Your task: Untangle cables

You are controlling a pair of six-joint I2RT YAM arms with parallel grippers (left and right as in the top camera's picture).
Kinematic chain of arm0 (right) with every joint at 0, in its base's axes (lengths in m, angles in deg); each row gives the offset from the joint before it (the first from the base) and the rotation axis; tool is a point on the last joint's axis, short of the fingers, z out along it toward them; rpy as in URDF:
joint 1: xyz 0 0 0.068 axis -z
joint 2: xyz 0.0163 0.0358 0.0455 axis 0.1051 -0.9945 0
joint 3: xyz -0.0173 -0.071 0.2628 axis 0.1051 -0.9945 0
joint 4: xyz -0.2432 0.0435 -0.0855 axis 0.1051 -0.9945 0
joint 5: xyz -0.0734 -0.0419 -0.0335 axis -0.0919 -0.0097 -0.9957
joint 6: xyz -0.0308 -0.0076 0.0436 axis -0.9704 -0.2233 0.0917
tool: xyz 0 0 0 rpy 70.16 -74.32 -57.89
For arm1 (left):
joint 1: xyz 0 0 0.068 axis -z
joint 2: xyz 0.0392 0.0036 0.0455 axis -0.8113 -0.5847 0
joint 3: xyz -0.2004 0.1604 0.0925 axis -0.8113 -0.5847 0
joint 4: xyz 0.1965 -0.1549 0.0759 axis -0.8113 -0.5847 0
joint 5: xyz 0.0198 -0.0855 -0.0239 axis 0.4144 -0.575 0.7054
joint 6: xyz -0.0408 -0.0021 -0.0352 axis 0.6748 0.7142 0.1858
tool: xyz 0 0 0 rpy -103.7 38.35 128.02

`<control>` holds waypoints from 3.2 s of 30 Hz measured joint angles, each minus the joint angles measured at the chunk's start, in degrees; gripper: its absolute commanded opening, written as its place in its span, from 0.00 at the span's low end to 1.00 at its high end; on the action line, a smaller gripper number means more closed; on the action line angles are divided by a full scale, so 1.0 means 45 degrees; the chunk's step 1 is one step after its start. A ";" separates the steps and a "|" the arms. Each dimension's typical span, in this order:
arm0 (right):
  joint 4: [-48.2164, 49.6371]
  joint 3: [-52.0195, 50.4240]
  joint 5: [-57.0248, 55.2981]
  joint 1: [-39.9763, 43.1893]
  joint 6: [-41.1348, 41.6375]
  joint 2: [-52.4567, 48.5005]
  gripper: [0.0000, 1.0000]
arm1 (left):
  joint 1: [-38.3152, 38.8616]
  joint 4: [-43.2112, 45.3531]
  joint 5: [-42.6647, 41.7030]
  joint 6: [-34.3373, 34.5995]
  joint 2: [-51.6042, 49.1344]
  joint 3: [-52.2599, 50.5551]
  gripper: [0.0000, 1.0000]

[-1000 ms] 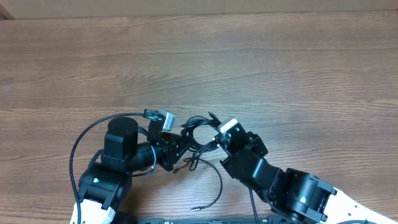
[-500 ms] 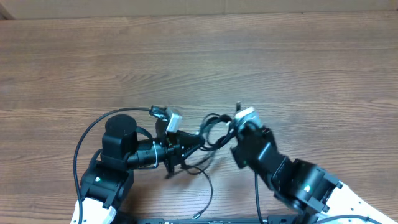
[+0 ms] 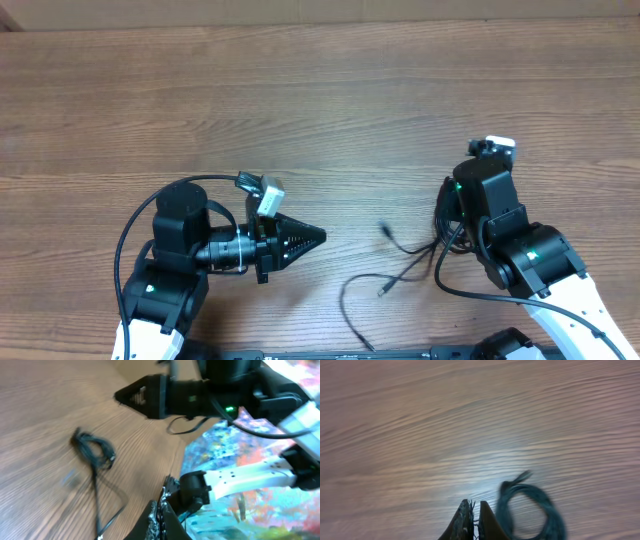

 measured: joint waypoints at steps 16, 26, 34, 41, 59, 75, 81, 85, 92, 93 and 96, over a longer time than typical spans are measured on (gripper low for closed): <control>-0.0121 0.0000 0.1569 0.0083 0.0253 -0.1758 0.40 | -0.0053 -0.1117 0.2181 0.0670 0.0000 0.0000 0.37; -0.0092 0.0000 0.0262 0.0083 0.1331 -0.5731 0.37 | -0.0053 -0.1321 0.2341 0.0665 0.0000 0.0000 0.41; 0.0102 0.0000 0.0092 0.0112 0.1413 -0.7281 0.36 | -0.0053 -0.1457 0.2516 0.0665 0.0000 0.0000 0.43; 0.0170 0.0000 0.0087 0.0165 0.1443 -0.7349 0.38 | -0.0053 -0.1457 0.2565 0.0665 0.0000 0.0000 0.43; 0.2409 -0.1477 0.1025 0.0447 0.1209 -0.7344 0.38 | -0.0053 -0.1603 0.2613 0.0665 0.0000 0.0000 0.43; 0.6931 -0.1690 1.4382 0.0466 -0.2069 -0.7723 0.48 | -0.0053 -0.1603 0.2905 0.0665 0.0000 0.0000 0.41; 0.6878 -0.1676 1.6849 0.0520 -0.2725 -0.7723 0.51 | -0.0053 -0.1608 0.3070 0.0665 0.0000 0.0000 0.41; 0.5508 -0.1394 1.6519 0.0908 -0.2856 -0.7616 0.79 | -0.0053 -0.1647 0.3143 0.0665 0.0000 0.0000 0.43; 0.1593 -0.0510 1.0501 0.2011 -0.2225 -0.5236 0.81 | -0.0049 -0.2259 0.3808 0.0670 0.0000 0.0000 0.49; 0.1205 -0.0505 0.9515 0.2084 -0.2050 -0.4833 0.81 | -0.0053 -0.2341 0.4031 0.0670 0.0000 0.0000 0.51; 0.0408 -0.0486 0.6795 0.2171 -0.1637 -0.3968 0.74 | -0.0053 -0.2356 0.4532 0.0767 -0.0015 0.0000 0.54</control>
